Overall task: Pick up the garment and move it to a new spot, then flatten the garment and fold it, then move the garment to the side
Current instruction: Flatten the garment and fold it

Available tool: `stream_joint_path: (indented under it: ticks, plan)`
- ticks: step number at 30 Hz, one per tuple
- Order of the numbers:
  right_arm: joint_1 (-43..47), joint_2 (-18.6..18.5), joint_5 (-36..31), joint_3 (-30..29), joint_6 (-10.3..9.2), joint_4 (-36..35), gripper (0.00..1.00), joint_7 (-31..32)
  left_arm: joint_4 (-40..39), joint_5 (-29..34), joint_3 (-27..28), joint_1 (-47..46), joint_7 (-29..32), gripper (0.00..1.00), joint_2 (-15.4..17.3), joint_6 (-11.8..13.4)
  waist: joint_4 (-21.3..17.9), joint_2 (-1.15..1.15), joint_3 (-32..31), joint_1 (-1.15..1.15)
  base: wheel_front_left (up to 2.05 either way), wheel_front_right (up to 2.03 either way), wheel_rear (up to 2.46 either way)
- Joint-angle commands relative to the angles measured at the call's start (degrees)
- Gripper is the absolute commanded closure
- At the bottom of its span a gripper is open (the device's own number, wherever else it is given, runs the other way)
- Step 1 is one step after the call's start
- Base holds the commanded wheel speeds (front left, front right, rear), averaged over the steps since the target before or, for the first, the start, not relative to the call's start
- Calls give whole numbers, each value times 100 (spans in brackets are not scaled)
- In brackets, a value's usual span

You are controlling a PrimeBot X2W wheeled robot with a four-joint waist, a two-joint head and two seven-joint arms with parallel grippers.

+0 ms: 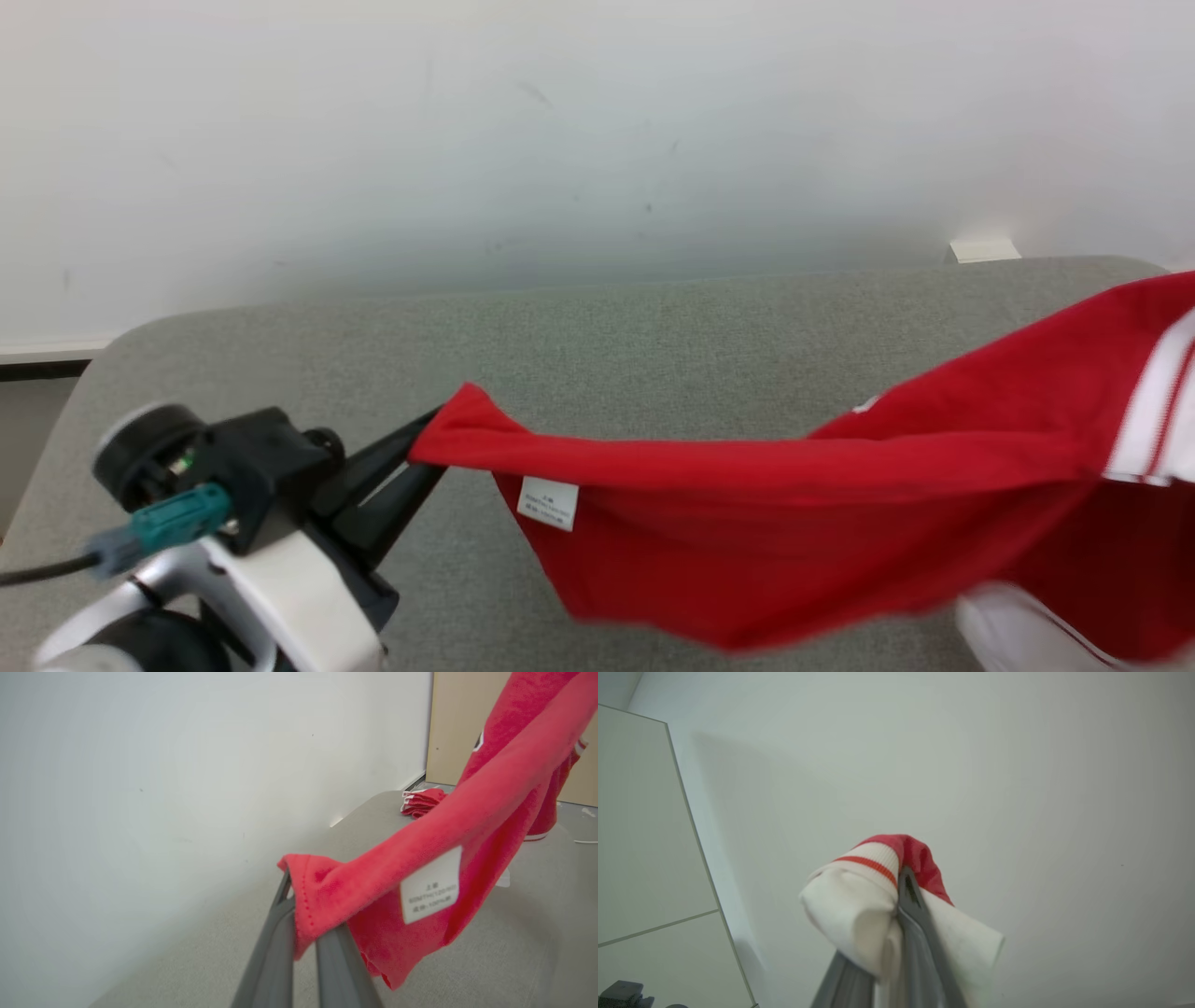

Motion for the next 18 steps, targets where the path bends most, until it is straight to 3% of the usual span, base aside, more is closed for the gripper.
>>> stream_joint_path:
  ticks: [1,5,9,14,18]
  plan:
    - [-113,64,94,-149,2,-156,100,119,-269,-78,55,-119,155,100,86,-2,6,0,5,0,0,0,0]
    - [-496,353,333,-690,2,-560,100,624,-1069,-331,161,-567,769,100,280,21,30,0,121,0,0,0,0]
    - [-1109,652,209,-1020,2,-445,100,1247,-1157,-615,154,-1287,1255,100,440,9,60,0,395,0,0,0,0]
    - [-2268,917,-202,-919,2,311,100,2050,-296,-856,-73,-2336,1580,100,519,-7,147,0,1005,0,0,0,0]
    - [-3444,971,-436,-802,2,1621,100,2222,799,-681,-174,-3317,1422,100,491,-13,214,0,1586,0,0,0,0]
